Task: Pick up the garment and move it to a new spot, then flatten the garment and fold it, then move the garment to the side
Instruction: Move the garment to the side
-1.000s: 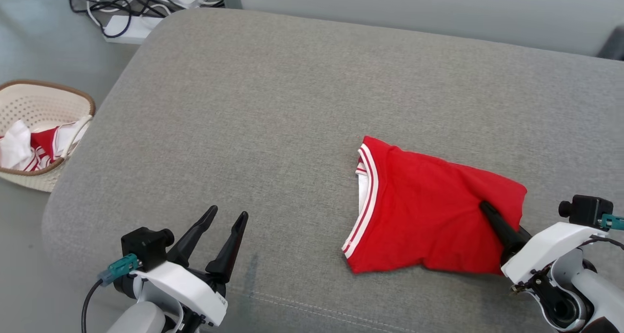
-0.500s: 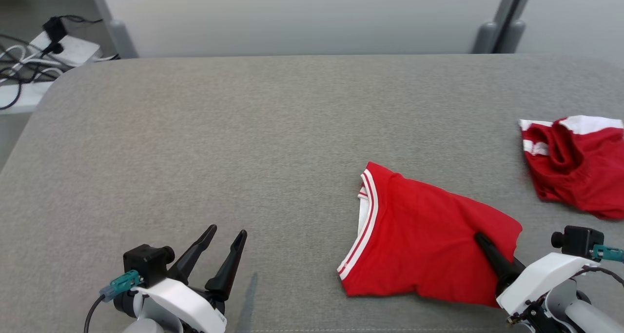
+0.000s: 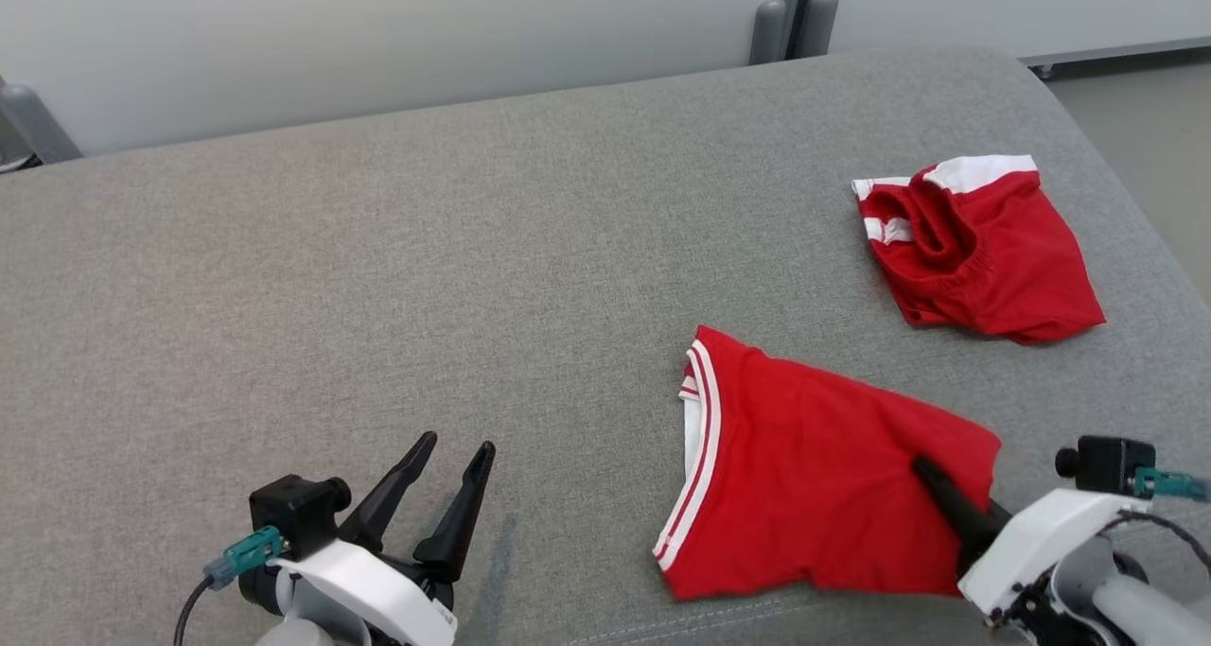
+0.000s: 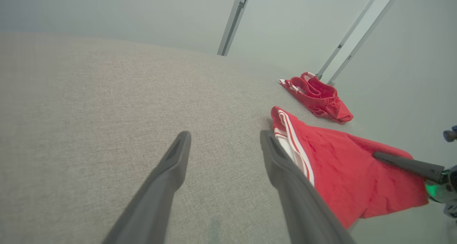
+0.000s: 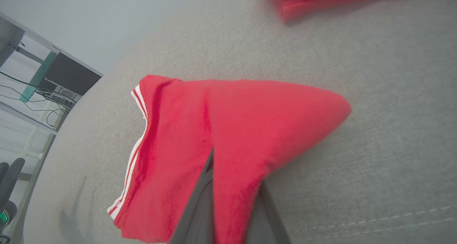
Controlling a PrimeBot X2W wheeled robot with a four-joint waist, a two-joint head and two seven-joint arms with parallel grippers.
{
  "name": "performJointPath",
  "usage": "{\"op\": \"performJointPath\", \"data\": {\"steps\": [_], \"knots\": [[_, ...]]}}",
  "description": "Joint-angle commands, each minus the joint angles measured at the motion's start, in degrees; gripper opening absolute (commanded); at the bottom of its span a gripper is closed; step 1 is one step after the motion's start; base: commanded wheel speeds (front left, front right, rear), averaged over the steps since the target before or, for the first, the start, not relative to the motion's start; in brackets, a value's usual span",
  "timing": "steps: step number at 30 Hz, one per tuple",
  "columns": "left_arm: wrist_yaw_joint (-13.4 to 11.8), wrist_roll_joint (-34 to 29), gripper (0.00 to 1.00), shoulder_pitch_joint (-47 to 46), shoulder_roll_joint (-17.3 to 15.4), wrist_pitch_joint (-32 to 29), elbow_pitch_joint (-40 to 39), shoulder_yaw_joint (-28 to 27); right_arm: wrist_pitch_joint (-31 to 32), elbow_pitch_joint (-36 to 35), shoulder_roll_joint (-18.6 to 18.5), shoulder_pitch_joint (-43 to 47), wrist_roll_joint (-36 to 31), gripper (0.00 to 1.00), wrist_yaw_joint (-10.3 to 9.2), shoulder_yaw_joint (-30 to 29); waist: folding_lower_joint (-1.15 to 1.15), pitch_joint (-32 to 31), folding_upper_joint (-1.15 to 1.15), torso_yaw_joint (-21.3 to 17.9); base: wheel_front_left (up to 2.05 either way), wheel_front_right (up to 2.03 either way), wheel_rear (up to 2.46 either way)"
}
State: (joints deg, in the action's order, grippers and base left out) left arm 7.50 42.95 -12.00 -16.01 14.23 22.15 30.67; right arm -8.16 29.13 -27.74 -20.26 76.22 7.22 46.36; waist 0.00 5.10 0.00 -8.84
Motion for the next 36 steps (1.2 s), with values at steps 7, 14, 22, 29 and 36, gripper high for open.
{"op": "performJointPath", "data": {"steps": [7, 14, 22, 29, 36], "knots": [[0.0, 0.9, 1.0, -3.2, -0.8, 0.8, -1.6, -0.1, 2.0, 0.7, -4.1, -13.7, -6.6, 0.0, 0.26, 0.2, 0.0, 3.4, 0.0, 2.2, 0.0, 0.0, 0.0], [0.0, 1.4, 1.0, -3.6, -1.0, 0.8, -1.8, 0.2, 6.0, 3.7, -8.9, -23.2, -7.6, 0.0, 0.26, -2.7, 0.0, 5.6, 0.0, 5.7, 0.0, 0.0, 0.0], [0.0, 0.6, 1.0, -4.9, -0.9, 0.8, -3.1, 0.4, 9.8, 9.7, -13.6, -29.6, -8.9, 0.0, 0.26, -5.8, 0.0, 7.9, 0.0, 9.0, 0.0, 0.0, 0.0], [0.0, 0.3, 1.0, -6.2, -0.9, 0.8, -3.8, 1.1, 11.8, 17.5, -14.4, -33.4, -12.2, 0.48, 0.26, -6.8, 0.0, 9.6, 0.0, 11.1, 0.0, 0.0, 0.0], [0.0, 0.8, 1.0, -7.2, -0.8, 0.8, -3.8, 2.5, 1.5, 33.0, -12.8, -39.5, -21.6, 1.0, 0.26, -8.9, 0.0, 11.1, 0.0, 12.8, 0.0, 0.0, 0.0]]}}
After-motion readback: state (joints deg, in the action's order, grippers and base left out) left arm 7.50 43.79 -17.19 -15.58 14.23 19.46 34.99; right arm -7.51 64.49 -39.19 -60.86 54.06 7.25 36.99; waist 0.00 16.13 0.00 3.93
